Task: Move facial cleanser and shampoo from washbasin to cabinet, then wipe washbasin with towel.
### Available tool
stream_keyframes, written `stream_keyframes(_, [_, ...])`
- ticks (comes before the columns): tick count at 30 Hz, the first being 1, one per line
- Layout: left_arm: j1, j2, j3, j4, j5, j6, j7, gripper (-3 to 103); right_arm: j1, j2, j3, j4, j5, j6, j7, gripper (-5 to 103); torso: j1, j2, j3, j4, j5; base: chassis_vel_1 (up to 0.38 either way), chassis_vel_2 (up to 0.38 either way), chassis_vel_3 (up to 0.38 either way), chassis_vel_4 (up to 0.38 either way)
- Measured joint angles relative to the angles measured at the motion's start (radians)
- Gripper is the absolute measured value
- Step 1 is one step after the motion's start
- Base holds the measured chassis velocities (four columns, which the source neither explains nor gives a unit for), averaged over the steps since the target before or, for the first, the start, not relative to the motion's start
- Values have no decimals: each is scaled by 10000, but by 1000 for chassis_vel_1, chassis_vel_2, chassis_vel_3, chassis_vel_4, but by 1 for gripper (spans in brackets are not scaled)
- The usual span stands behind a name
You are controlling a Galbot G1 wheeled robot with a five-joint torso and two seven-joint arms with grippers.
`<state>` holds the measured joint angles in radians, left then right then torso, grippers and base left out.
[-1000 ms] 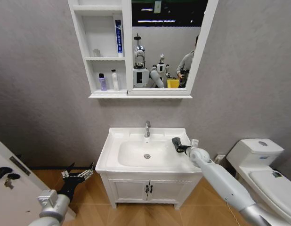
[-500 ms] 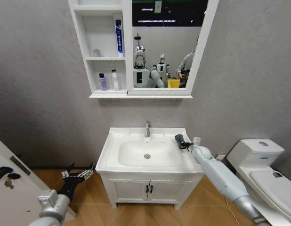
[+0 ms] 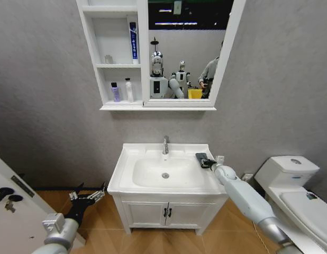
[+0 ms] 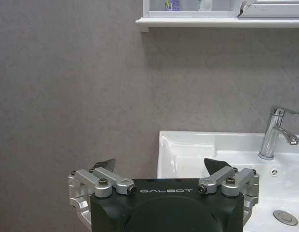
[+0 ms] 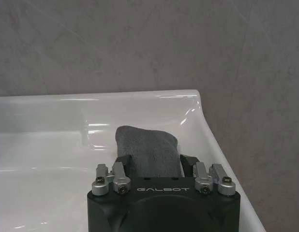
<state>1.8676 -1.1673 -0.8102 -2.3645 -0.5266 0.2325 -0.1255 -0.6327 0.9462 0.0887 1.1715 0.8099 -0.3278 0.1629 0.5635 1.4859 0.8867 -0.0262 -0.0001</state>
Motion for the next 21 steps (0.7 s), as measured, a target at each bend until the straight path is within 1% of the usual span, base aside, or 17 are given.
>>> stream_keyframes(1, [0, 0, 0, 0, 0, 0, 0, 100, 0, 0, 0, 0, 0, 0, 0, 59, 0, 0, 0, 0, 0, 0, 0, 0, 0])
stream_keyframes(4, [0, 0, 0, 0, 0, 0, 0, 100, -388, -154, 325, 593, -341, 146, 117, 75, 0, 0, 0, -1, 0, 0, 0, 0, 0])
stream_keyframes(5, [0, 0, 0, 0, 0, 0, 0, 100, -388, -154, 325, 593, -341, 146, 117, 75, 0, 0, 0, -1, 0, 0, 0, 0, 0])
stream_keyframes(6, [0, 0, 0, 0, 0, 0, 0, 100, -627, -231, 505, 902, -529, 194, 153, 80, 0, 0, 0, 0, 0, 0, 0, 0, 0])
stream_keyframes(7, [1, 0, 0, 0, 0, 0, 0, 100, -856, -297, 678, 1136, -711, 245, 157, 80, 0, 0, 0, 1, 0, 0, 0, 0, 0])
stream_keyframes(8, [1, 0, 0, -1, 0, 0, 0, 100, -1104, -352, 852, 1343, -926, 319, 157, 86, 0, 0, 0, 0, -1, 0, 0, 0, 0])
stream_keyframes(9, [1, 0, 0, -1, 0, 0, 0, 100, -1104, -352, 852, 1343, -926, 319, 157, 86, 0, 0, 0, 0, -1, 0, 0, 0, 0])
stream_keyframes(11, [0, 0, 0, 0, 0, 0, 0, 100, -1887, -491, 1366, 1912, -1373, 563, 133, 96, 0, 0, 0, -1, 1, 0, 0, 0, 0])
stream_keyframes(12, [0, 0, 0, 0, 0, 0, 0, 100, -1887, -491, 1366, 1912, -1373, 563, 133, 96, 0, 0, 0, -1, 1, 0, 0, 0, 0])
stream_keyframes(14, [0, 0, 0, 0, 0, 0, 0, 100, -3044, -622, 2109, 2886, -1758, 999, 177, 100, 0, 0, 0, -5, 5, 0, 0, 0, 0])
stream_keyframes(15, [0, 0, 0, 0, 0, 0, 0, 100, -3044, -622, 2109, 2886, -1758, 999, 177, 100, 0, 0, 0, -5, 5, 0, 0, 0, 0])
stream_keyframes(17, [-1, 0, 0, 0, 0, 0, 0, 100, -3913, -679, 2774, 3945, -2108, 1243, 369, 100, 0, 0, 0, 0, 1, 0, 0, 0, 0])
stream_keyframes(18, [1, 1, 0, 0, 0, -1, 0, 100, -4590, -689, 3311, 4744, -2236, 1325, 510, 100, 0, 0, -1, 0, 1, 0, 0, 0, 0])
stream_keyframes(19, [1, 1, 0, 0, 0, -1, 0, 100, -4590, -689, 3311, 4744, -2236, 1325, 510, 100, 0, 0, -1, 0, 1, 0, 0, 0, 0])
stream_keyframes(21, [0, 0, -2, 1, 0, -2, -1, 100, -6172, -527, 4463, 6439, -2339, 1332, 818, 100, 0, 0, -1, 3, -3, 0, 0, 0, 0])
